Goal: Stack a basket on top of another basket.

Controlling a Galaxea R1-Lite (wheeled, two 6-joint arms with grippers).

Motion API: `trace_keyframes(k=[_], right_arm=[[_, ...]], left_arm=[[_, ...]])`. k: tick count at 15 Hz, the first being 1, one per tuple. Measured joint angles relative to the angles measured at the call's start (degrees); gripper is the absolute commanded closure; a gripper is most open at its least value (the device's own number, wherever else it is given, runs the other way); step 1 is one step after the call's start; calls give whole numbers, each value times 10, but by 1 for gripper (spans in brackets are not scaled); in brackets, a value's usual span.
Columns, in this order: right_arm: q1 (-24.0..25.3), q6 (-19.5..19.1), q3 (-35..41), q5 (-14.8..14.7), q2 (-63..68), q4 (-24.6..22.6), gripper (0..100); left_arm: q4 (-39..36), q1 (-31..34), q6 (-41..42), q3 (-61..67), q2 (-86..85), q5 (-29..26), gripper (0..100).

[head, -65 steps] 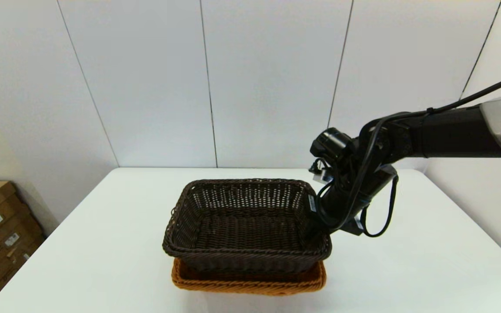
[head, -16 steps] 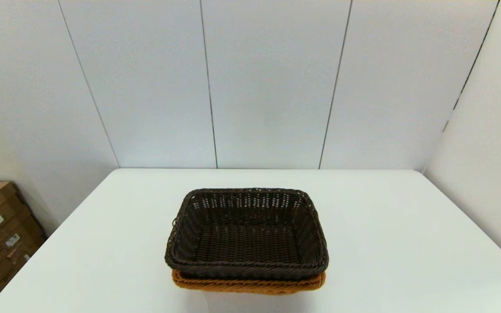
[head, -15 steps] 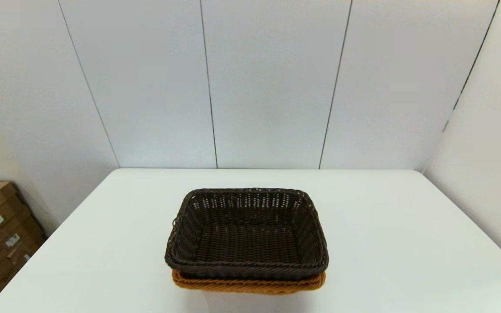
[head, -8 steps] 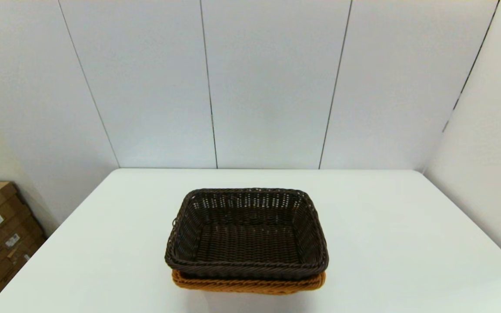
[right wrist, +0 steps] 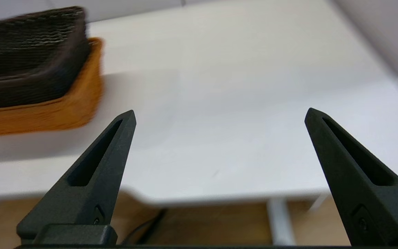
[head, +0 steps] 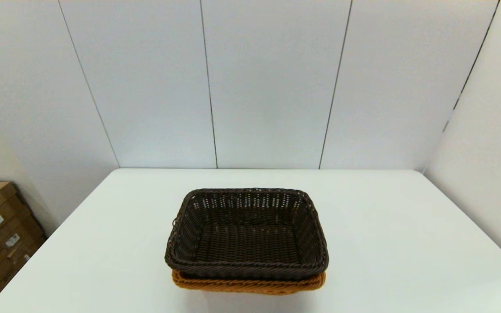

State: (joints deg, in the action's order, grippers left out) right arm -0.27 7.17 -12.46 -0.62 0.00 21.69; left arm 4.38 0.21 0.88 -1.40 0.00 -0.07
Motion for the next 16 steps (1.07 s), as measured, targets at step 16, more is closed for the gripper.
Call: trace_keyframes(k=[16], right_arm=[[0, -85, 87, 2, -1, -117, 0]], left_arm=[[0, 0, 0, 0, 0, 0, 0]])
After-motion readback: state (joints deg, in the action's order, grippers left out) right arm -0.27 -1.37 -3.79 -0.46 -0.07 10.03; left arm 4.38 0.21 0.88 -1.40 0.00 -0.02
